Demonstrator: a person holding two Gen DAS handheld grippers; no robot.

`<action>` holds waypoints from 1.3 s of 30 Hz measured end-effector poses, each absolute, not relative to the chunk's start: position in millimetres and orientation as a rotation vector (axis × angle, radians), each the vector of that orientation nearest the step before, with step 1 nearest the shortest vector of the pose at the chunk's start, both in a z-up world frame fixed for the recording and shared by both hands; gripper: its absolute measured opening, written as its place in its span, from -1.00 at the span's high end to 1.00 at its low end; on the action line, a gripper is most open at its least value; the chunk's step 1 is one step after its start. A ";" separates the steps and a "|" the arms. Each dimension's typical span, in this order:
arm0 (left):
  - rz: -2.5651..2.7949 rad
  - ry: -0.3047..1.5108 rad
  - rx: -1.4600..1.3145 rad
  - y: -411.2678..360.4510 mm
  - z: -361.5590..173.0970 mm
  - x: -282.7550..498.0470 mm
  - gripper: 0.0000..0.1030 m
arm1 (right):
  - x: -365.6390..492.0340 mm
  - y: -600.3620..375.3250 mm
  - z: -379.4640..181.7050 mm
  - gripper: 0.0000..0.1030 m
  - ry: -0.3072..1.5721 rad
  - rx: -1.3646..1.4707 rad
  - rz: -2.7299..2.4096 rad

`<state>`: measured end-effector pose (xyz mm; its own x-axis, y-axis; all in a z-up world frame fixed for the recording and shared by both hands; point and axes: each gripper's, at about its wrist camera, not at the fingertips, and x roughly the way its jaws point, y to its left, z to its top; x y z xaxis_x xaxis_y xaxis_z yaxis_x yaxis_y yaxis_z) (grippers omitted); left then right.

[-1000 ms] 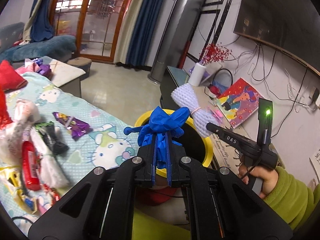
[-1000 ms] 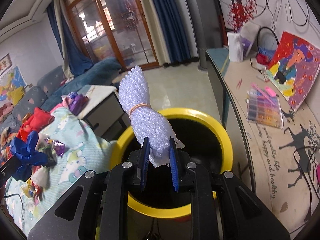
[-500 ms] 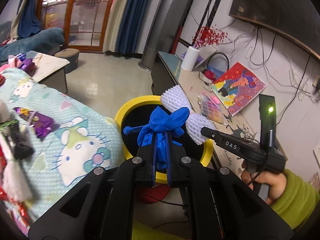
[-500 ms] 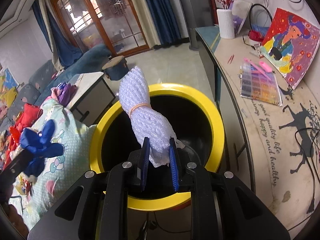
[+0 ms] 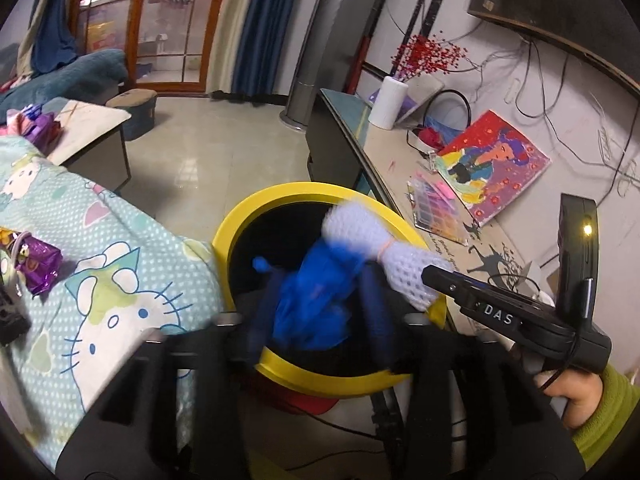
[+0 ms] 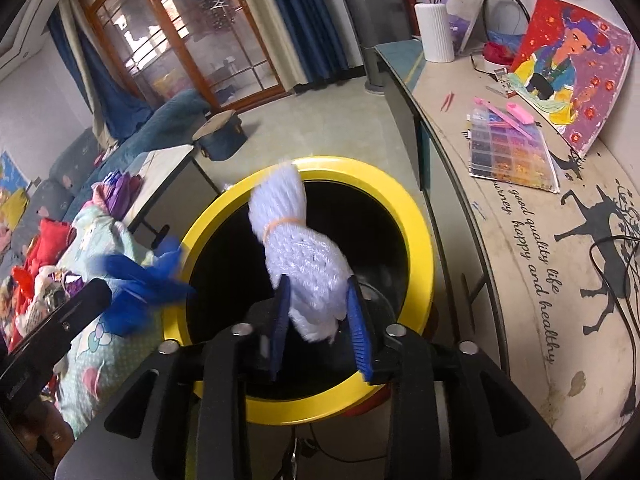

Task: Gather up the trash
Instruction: 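Open the left tool dropping the glove while the right tool drops the foam net into the bin, then move both open tools back over the trash on the bed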

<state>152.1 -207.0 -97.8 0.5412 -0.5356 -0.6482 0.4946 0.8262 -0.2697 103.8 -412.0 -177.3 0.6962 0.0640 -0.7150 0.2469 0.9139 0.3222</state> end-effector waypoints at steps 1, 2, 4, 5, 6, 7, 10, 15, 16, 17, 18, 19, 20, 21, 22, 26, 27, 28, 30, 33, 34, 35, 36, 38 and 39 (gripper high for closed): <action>-0.611 0.787 -0.064 -205.0 -97.2 152.1 0.04 | 103.4 -413.0 -176.5 0.29 0.793 0.421 -0.108; -0.605 0.784 -0.064 -203.3 -96.1 151.6 -0.03 | 102.9 -413.5 -176.0 0.27 0.789 0.423 -0.109; -0.592 0.777 -0.070 -199.0 -92.6 149.8 -0.27 | 102.9 -413.5 -174.3 0.22 0.783 0.420 -0.113; -0.587 0.772 -0.080 -195.2 -89.5 147.6 -0.30 | 102.3 -412.5 -172.4 0.19 0.775 0.419 -0.111; -0.581 0.766 -0.085 -193.2 -86.8 145.9 -0.39 | 101.7 -411.2 -170.0 0.17 0.767 0.415 -0.108; -0.572 0.753 -0.087 -189.1 -83.2 142.0 -0.50 | 101.2 -408.4 -167.4 0.15 0.759 0.411 -0.103; -0.539 0.708 -0.073 -179.4 -70.4 131.2 -0.60 | 98.9 -399.7 -157.0 0.01 0.728 0.392 -0.081; -0.486 0.645 -0.051 -163.1 -53.8 116.8 -0.70 | 93.9 -378.4 -135.8 -0.11 0.678 0.344 -0.032; -0.474 0.634 -0.042 -160.7 -51.6 114.4 -0.70 | 92.9 -373.5 -131.2 -0.13 0.667 0.332 -0.021; -0.460 0.625 -0.035 -157.2 -49.5 111.8 -0.70 | 92.0 -368.7 -126.9 -0.15 0.658 0.320 -0.010; -0.453 0.619 -0.035 -153.4 -48.4 110.1 -0.70 | 91.2 -365.2 -124.0 -0.17 0.652 0.313 -0.002; -0.441 0.611 -0.034 -148.3 -46.3 107.2 -0.70 | 90.0 -360.0 -119.5 -0.17 0.644 0.301 0.008; -0.436 0.606 -0.035 -145.4 -45.0 105.9 -0.70 | 89.1 -355.0 -115.4 -0.18 0.636 0.291 0.019; -0.429 0.599 -0.035 -141.8 -43.4 104.3 -0.71 | 88.2 -349.4 -111.2 -0.20 0.629 0.281 0.034; -0.415 0.589 -0.031 -137.9 -41.6 102.2 -0.71 | 86.8 -344.2 -107.7 -0.21 0.624 0.272 0.042; -0.371 0.559 -0.028 -120.1 -36.3 95.0 -0.75 | 82.6 -318.2 -92.1 -0.26 0.591 0.226 0.111; -0.362 0.553 -0.030 -115.9 -35.0 93.6 -0.75 | 82.3 -314.0 -90.0 -0.26 0.586 0.219 0.120; -0.348 0.546 -0.032 -110.3 -33.8 92.0 -0.75 | 81.4 -306.9 -86.6 -0.27 0.579 0.209 0.136; -0.322 0.538 -0.030 -102.5 -32.1 91.0 -0.75 | 80.7 -296.6 -82.4 -0.29 0.573 0.198 0.165; -0.278 0.541 -0.033 -88.7 -32.3 90.2 -0.75 | 78.7 -279.2 -76.8 -0.32 0.568 0.174 0.205; -0.263 0.542 -0.037 -82.4 -32.6 89.8 -0.75 | 78.5 -273.2 -75.5 -0.33 0.568 0.165 0.217; -0.251 0.539 -0.036 -77.4 -32.7 88.8 -0.75 | 78.7 -268.0 -74.6 -0.33 0.569 0.158 0.228; -0.241 0.538 -0.034 -74.5 -33.0 87.2 -0.75 | 79.2 -262.9 -73.3 -0.34 0.571 0.153 0.238; -0.211 0.538 -0.034 -63.6 -34.0 86.0 -0.75 | 79.7 -251.1 -72.3 -0.34 0.575 0.140 0.265; -0.197 0.538 -0.037 -58.0 -34.5 85.1 -0.75 | 79.2 -246.6 -72.7 -0.35 0.576 0.135 0.274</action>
<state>85.1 -58.0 -34.5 0.8403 -0.1957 -0.5056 0.1763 0.9805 -0.0865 79.2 -246.6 -72.7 0.8037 0.2925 -0.5182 -0.2174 0.9550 0.2019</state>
